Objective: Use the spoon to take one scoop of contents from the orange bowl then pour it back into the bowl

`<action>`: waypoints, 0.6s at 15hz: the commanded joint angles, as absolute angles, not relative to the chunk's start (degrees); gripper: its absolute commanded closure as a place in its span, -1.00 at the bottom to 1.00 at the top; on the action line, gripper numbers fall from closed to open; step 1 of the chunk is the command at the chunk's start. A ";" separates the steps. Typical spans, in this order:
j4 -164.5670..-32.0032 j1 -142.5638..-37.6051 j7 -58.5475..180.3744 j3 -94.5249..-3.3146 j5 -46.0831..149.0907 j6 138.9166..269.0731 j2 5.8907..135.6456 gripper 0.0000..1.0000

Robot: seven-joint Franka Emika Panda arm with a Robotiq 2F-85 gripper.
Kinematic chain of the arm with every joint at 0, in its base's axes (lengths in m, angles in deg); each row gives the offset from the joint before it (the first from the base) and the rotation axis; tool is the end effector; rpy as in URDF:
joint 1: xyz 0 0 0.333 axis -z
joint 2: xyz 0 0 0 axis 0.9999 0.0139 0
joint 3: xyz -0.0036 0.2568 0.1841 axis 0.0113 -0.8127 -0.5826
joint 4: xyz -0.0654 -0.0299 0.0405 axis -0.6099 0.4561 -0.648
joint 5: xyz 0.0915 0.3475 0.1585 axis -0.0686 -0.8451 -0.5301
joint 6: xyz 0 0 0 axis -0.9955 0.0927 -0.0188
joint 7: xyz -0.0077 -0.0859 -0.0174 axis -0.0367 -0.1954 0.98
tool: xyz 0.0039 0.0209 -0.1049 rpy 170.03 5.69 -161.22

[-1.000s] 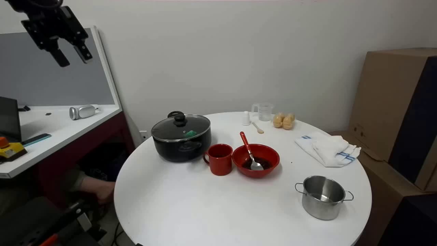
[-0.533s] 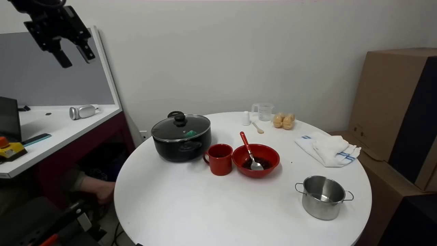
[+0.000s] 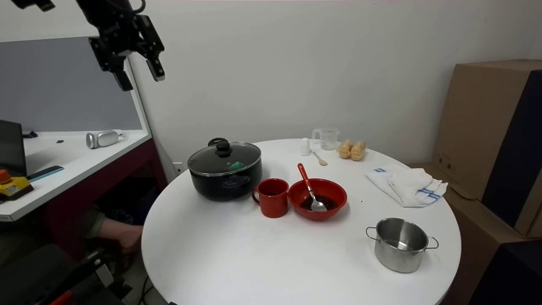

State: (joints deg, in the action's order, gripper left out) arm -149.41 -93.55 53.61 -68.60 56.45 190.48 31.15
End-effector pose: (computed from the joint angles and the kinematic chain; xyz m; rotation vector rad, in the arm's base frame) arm 0.3917 0.1370 0.4217 2.9089 0.2810 0.0794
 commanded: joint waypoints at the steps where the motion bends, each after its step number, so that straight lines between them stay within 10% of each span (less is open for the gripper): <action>1: -135.50 -91.79 57.59 -66.15 62.01 184.45 44.83 -1.00; 9: -109.73 -92.07 73.82 -59.46 66.87 173.12 66.55 -1.00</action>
